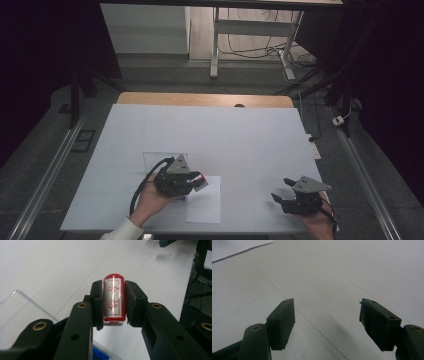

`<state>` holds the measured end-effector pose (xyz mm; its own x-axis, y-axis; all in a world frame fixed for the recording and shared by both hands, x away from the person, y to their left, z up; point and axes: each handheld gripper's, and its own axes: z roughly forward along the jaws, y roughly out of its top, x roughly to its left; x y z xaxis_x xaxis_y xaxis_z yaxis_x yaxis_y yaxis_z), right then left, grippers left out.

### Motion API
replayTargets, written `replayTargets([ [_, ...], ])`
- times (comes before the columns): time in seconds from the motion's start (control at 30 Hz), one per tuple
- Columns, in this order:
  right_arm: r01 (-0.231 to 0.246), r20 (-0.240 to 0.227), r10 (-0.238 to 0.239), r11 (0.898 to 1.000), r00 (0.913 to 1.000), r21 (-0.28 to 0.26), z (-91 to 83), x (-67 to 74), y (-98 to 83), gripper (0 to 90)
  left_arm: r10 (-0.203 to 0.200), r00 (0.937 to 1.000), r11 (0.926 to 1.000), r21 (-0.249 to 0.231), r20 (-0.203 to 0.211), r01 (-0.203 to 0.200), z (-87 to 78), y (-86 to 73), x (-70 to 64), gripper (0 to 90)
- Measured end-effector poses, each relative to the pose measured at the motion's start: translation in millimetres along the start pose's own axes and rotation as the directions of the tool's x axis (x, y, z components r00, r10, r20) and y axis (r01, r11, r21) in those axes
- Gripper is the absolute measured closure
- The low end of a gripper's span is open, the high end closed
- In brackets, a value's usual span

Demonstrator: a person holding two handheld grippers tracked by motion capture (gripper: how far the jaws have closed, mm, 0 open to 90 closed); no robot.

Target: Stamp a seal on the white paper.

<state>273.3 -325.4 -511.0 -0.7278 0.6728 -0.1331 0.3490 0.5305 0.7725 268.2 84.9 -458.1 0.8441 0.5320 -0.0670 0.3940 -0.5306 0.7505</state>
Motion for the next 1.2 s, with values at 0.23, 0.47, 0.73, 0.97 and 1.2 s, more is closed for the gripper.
replayTargets([
  [0.23, -0.004, -0.008, 0.004, 1.0, 1.0, -0.009, -0.6, -0.6, -0.5, 28.1, 0.02, 0.9998, 0.9991, 0.037, 0.008, -0.02, 10.6, 2.5, -4.8, 70.2],
  [0.47, -0.003, -0.008, 0.003, 1.0, 1.0, -0.004, -0.1, -0.7, -0.8, 28.1, 0.032, 0.9995, 0.9961, 0.082, 0.002, -0.032, 20.4, 0.5, -6.6, 70.2],
  [0.73, -0.003, -0.009, 0.003, 1.0, 1.0, 0.004, 0.6, -0.5, -1.3, 28.1, 0.053, 0.9986, 0.9897, 0.134, -0.008, -0.051, 29.5, -1.8, -6.7, 70.2],
  [0.97, 0.004, -0.008, -0.004, 1.0, 1.0, 0.015, 1.1, -0.3, -1.6, 28.1, 0.049, 0.9988, 0.9875, 0.15, -0.005, -0.047, 35.0, -3.6, -6.9, 70.2],
  [1.2, 0.009, -0.005, -0.009, 1.0, 0.9999, 0.021, 1.9, 0.1, -1.8, 28.1, 0.052, 0.9986, 0.9853, 0.163, -0.009, -0.049, 38.2, -4.4, -7.2, 70.2],
])
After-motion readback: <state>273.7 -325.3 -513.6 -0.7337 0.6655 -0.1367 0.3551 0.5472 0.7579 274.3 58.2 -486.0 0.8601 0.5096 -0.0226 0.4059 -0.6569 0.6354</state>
